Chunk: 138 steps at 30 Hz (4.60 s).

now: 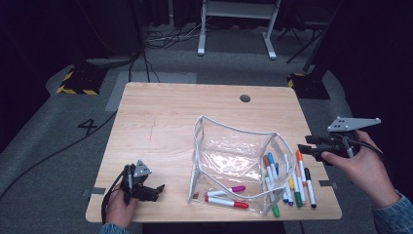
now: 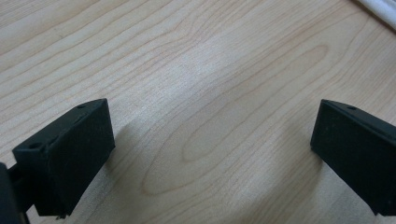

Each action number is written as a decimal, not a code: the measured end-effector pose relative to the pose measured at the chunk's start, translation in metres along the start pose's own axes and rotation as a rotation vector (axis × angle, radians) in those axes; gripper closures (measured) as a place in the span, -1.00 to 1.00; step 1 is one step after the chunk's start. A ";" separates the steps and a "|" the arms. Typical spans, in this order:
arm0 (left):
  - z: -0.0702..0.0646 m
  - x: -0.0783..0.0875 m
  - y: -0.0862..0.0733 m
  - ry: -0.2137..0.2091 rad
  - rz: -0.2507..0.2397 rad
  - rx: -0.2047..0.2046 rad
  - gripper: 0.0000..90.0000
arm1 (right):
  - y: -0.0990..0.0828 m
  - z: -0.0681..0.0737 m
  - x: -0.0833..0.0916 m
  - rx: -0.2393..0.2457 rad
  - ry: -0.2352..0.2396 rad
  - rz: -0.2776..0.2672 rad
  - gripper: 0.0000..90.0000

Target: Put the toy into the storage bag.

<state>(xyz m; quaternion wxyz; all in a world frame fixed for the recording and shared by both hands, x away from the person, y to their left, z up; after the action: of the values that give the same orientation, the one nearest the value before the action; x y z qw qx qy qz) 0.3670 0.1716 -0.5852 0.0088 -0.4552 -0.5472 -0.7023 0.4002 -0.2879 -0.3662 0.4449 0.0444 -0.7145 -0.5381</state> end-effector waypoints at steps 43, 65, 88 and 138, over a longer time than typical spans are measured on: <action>0.000 0.000 0.000 0.001 0.001 0.003 -1.00 | -0.211 -0.061 -0.037 -0.314 -0.195 0.379 0.57; 0.000 0.000 0.000 0.002 0.001 0.004 -1.00 | -0.163 -0.059 -0.017 -0.302 -0.202 0.276 0.71; 0.000 0.000 0.000 0.002 0.001 0.004 -1.00 | -0.007 -0.010 0.017 -0.100 -0.052 0.050 0.71; 0.000 0.000 0.000 0.002 -0.002 0.007 -1.00 | 0.036 0.187 -0.091 0.258 0.498 0.320 0.71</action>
<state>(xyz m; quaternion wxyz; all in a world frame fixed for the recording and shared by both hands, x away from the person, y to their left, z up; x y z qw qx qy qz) 0.3669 0.1712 -0.5853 0.0100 -0.4539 -0.5501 -0.7009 0.3423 -0.0871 -0.3952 0.6756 0.1177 -0.6442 -0.3387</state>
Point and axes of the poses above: each handheld gripper's, and its own axes: x roughly backward along the jaws, y roughly out of its top, z roughly to its left, the point moved 10 cm from there along -x, roughly forward along the jaws, and after that the axes turned 8 degrees about -z, right-handed, at the moved point
